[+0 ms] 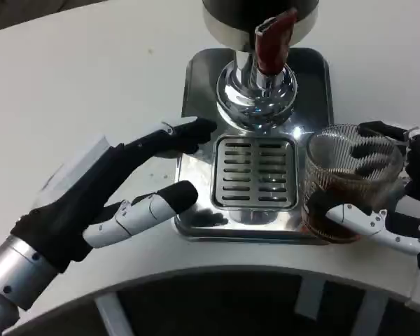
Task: Grasp the cup under the faucet to collect the drink, then remove the cup.
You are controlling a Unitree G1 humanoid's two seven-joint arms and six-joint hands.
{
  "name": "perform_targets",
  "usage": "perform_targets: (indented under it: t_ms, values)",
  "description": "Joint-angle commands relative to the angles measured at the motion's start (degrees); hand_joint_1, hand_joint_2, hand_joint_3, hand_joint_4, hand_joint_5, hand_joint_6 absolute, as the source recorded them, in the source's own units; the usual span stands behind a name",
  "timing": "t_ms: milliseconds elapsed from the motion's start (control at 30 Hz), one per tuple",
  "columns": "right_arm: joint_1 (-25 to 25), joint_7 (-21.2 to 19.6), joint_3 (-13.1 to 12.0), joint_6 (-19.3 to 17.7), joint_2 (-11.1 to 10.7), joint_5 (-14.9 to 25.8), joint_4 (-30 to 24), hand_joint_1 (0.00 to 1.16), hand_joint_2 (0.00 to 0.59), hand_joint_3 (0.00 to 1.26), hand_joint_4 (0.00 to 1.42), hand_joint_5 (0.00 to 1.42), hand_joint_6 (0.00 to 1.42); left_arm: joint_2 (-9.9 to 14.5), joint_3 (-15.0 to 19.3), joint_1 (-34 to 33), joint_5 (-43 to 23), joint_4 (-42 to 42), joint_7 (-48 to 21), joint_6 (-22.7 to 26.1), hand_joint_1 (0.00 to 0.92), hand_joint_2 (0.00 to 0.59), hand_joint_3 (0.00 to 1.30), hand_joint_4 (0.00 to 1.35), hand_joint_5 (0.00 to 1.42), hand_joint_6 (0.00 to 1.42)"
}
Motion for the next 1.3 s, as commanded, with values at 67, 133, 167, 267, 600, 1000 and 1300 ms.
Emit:
perform_targets:
  t_ms: [67,133,167,267,600,1000,1300]
  values:
    - [0.9,0.1,-0.2,-0.4,0.6,0.9,-2.9,1.09,0.116,0.89,0.99,1.12,1.21,0.3,-0.3,1.7,0.8,1.0,0.8,-1.4,0.0,0.109,0.24,0.22,0.24,0.23]
    - [0.9,0.1,-0.1,-0.3,0.7,0.8,-3.2,1.09,0.114,0.89,0.99,1.12,1.21,0.5,-0.4,1.9,1.0,1.1,0.8,-1.3,0.0,0.109,0.24,0.22,0.24,0.23]
    - [0.9,0.2,0.0,-0.3,0.8,0.8,-3.3,1.09,0.113,0.89,0.99,1.12,1.21,0.5,-0.5,1.9,1.4,1.2,0.9,-1.3,0.0,0.109,0.24,0.22,0.24,0.23]
    - [0.8,0.2,0.2,-0.2,1.1,0.8,-3.6,1.09,0.113,0.89,0.99,1.13,1.21,1.0,-0.9,2.1,2.6,1.0,0.9,-0.7,0.0,0.109,0.24,0.22,0.24,0.23]
    - [2.0,0.9,1.7,0.0,2.5,1.0,-6.1,1.1,0.103,0.91,1.0,1.14,1.23,2.4,-2.7,1.4,9.2,-0.5,0.8,0.3,0.0,0.109,0.22,0.18,0.18,0.17]
    - [4.9,2.2,4.3,0.0,4.0,1.1,-11.3,1.1,0.102,0.92,1.03,1.16,1.25,4.1,-2.4,2.0,11.2,-3.0,0.7,2.2,0.0,0.104,0.18,0.11,0.12,0.13]
    - [5.4,2.8,5.6,0.0,4.8,1.0,-13.6,1.09,0.101,0.94,1.04,1.16,1.25,5.5,-2.2,2.4,11.4,-5.5,0.1,4.3,0.0,0.099,0.16,0.07,0.08,0.11]
